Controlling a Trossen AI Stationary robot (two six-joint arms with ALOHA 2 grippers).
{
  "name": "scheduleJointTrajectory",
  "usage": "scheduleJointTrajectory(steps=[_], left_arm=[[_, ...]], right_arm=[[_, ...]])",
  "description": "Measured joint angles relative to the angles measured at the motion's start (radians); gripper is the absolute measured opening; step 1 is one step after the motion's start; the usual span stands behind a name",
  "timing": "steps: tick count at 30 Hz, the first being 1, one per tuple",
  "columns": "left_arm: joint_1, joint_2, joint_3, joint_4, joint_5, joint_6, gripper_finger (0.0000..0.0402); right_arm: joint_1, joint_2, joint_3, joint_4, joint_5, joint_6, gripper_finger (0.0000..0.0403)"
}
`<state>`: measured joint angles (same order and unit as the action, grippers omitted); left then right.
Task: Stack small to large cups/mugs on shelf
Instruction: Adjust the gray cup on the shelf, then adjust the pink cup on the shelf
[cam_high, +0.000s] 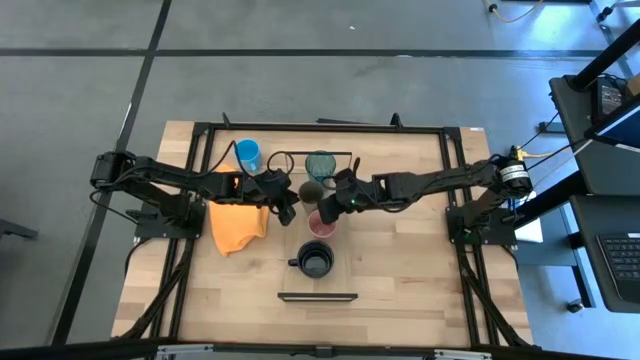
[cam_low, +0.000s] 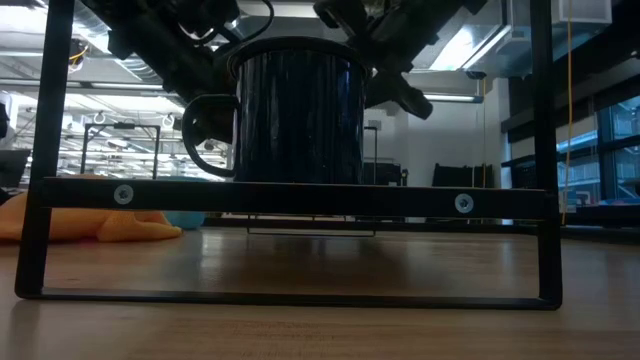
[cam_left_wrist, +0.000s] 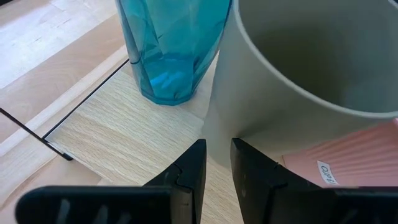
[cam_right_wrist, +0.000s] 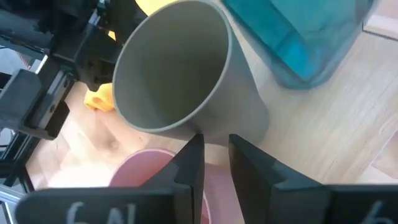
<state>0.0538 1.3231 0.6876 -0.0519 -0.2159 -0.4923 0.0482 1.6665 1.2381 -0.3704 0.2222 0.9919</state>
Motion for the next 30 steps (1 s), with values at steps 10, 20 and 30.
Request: scheduleJointTrajectory(steps=[10,20,30], left_arm=[[0.0,0.0,0.001,0.001,0.001,0.0,0.0069],[-0.012,-0.006,0.001,-0.034,0.027,-0.001,0.0069],[-0.186,-0.009,0.001,0.015,0.075,-0.055,0.0069]], right_arm=[[-0.007,0.0,0.0,-0.047,-0.032,0.025,0.0076],[-0.001,0.001,0.0,-0.158,-0.061,0.047,0.0076],[0.053,0.001,0.0,-0.223,-0.059,0.114,0.0076]])
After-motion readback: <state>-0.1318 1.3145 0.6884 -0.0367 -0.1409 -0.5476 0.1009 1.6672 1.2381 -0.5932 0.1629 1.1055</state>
